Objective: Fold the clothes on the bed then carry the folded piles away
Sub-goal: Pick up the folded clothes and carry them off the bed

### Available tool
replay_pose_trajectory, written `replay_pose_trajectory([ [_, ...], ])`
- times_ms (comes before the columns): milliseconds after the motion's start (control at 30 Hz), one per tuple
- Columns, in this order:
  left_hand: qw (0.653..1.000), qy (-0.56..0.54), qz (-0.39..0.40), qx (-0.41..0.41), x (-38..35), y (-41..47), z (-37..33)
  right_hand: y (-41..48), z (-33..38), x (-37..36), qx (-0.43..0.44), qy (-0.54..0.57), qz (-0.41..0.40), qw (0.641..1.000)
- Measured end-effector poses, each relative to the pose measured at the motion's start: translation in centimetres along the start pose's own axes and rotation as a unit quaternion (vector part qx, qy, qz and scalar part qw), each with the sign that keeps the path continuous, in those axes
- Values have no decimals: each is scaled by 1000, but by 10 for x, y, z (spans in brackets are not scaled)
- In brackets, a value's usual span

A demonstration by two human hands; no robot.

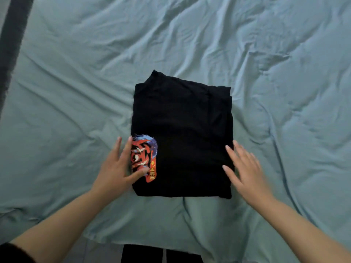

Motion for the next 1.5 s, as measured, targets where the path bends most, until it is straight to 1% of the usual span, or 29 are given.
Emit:
replay_pose_trajectory([
  [33,991,-114,-49,50,6,5,3,2,-8,6,-61,119,5,991],
  [67,965,-224,-84,105,8,10,4,4,-13,10,-139,245,11,959],
  [100,931,-320,-85,153,5,18,2,8,-17,8,-211,349,39,912],
  [133,898,-386,-72,199,1,27,0,14,-19,3,-262,416,87,867],
  [167,876,-416,-57,236,-3,33,-2,20,-18,-4,-291,449,135,834],
  [200,864,-429,-41,261,-4,39,-3,26,-16,-9,-307,464,174,812],
  [267,849,-450,-10,278,-3,49,-1,39,-8,-15,-317,474,224,790],
  [400,855,-450,89,240,-6,59,-5,57,-1,-23,-301,510,251,766],
  [433,857,-451,96,231,-8,60,-9,59,1,-25,-296,520,258,758],
  [467,858,-453,86,225,-10,61,-13,60,5,-27,-292,532,267,749],
  [500,859,-457,59,222,-13,61,-16,61,9,-29,-289,543,277,738],
  [567,846,-482,-23,227,-18,59,-19,61,20,-32,-289,554,301,720],
  [633,818,-519,-81,235,-21,58,-21,61,29,-36,-299,554,311,712],
  [667,813,-525,-89,235,-22,58,-22,60,30,-37,-307,554,305,711],
  [733,820,-517,-87,228,-20,60,-28,59,31,-38,-316,559,287,711],
  [833,834,-504,-56,216,-12,62,-35,54,35,-36,-332,562,260,711],
  [1000,822,-505,31,259,6,46,-43,29,55,-33,-352,559,207,721],
  [1067,825,-502,42,256,21,36,-45,11,66,-25,-346,576,194,714],
  [1167,833,-502,57,225,49,14,-56,-28,83,2,-346,606,178,694],
  [1233,839,-502,75,195,71,-4,-70,-58,94,25,-341,621,156,689],
  [1400,851,-503,107,108,122,-50,-124,-139,116,91,-322,658,57,678],
  [1500,864,-482,131,71,145,-79,-164,-191,122,124,-314,679,-2,663],
])
Point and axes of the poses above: each hand's wrist, its own y-axis towards the middle knuckle, its own x-axis out of the back of the hand, z = x × y, the point moved 4 cm from there along y, towards the middle knuckle, and after that the axes turned 10 degrees about -x, right-handed, at the moved point
